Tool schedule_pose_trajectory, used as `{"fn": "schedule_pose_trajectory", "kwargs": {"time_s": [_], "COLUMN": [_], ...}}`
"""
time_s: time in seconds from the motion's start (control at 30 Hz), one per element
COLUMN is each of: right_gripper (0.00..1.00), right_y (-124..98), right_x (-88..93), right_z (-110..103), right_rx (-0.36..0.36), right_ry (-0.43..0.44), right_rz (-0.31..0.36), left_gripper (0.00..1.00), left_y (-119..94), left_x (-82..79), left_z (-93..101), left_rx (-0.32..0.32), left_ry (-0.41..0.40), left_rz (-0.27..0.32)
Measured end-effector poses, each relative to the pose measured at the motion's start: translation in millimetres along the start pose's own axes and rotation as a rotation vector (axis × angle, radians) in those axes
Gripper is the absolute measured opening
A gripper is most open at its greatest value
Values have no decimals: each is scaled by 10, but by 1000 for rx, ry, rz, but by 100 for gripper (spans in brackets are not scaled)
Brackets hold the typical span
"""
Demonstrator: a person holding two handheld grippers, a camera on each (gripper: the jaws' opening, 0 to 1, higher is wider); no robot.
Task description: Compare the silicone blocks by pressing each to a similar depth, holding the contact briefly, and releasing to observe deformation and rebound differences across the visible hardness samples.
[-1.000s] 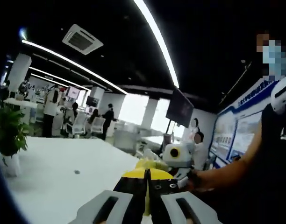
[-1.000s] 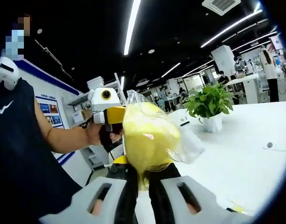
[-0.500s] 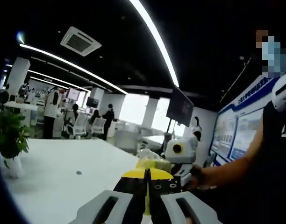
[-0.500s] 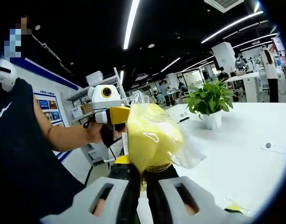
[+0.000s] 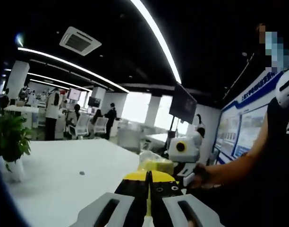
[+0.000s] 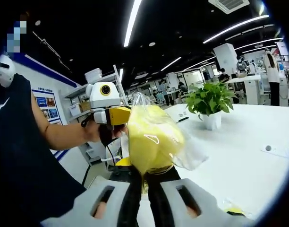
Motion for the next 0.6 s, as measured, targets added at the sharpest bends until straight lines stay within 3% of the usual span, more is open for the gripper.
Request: {"fn": "schedule_pose_trajectory", "kwargs": {"time_s": [0.6], "right_gripper": [0], "right_y": [53], "right_x": [20], "right_z": [24], "right_rx": [-13], "right_ry": [9], "right_rz": [-21], "left_gripper": [0], "left_y": [-32], "left_x": [44], "left_z": [-37], "left_rx": [-57], "left_ry": [-43], "left_rz": [2]}}
Point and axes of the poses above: the point that each gripper's makers call its tool centre point, and the gripper's own axes: y roughly forward along the fingers, z roughly to its right, x roughly out of its underside, the point moved 5 cm from there along -y, roughly backward along the fingers, and after that the axes turned 5 degrees about -z, right-handed, at the moved point
